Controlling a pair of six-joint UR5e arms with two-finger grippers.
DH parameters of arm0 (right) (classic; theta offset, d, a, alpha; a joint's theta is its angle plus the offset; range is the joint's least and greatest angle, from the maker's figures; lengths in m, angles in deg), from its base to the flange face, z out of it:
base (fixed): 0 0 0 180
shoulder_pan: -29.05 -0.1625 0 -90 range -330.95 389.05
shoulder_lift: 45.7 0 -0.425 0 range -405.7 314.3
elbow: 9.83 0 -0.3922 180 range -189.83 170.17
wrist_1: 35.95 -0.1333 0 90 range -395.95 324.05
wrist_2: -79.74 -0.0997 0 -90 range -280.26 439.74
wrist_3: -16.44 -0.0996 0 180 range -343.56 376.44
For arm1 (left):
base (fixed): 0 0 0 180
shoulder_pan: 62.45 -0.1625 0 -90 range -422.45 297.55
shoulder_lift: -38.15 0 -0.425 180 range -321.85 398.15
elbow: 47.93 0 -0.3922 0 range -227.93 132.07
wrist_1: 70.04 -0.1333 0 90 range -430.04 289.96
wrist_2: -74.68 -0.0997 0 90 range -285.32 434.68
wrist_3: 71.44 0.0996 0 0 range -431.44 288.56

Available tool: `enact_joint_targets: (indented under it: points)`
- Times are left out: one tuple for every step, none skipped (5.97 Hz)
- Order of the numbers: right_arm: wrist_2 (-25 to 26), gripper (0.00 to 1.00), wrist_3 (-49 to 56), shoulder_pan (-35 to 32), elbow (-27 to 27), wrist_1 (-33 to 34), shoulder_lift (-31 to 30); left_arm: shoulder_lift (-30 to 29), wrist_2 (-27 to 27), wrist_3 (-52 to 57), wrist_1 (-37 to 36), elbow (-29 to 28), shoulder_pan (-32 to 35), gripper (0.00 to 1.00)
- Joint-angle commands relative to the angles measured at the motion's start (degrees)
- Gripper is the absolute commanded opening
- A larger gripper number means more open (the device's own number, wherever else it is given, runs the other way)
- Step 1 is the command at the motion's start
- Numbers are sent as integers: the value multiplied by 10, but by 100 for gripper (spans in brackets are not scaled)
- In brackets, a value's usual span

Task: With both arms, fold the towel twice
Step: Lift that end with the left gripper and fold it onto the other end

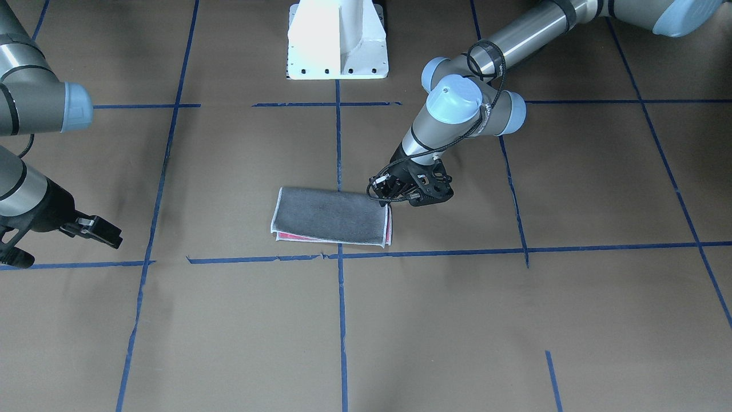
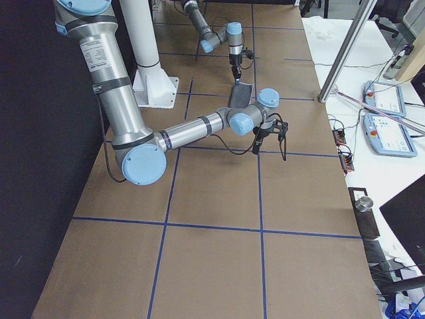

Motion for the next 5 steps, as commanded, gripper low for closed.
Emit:
enact_joint_targets:
  points:
    - [1, 100, 0, -2, -1, 0, 0, -34, -1, 100, -148, 65, 6, 0]
    - [1, 100, 0, -3, -1, 0, 0, -59, -18, 126, -199, 80, 6, 0]
    - [1, 100, 0, -5, -1, 0, 0, -73, -37, 166, -210, 80, 5, 0]
    - [1, 100, 0, -6, -1, 0, 0, -110, -62, 226, -247, 69, -1, 0]
    - [1, 100, 0, -9, -2, 0, -1, -139, -98, 271, -251, 39, -24, 0]
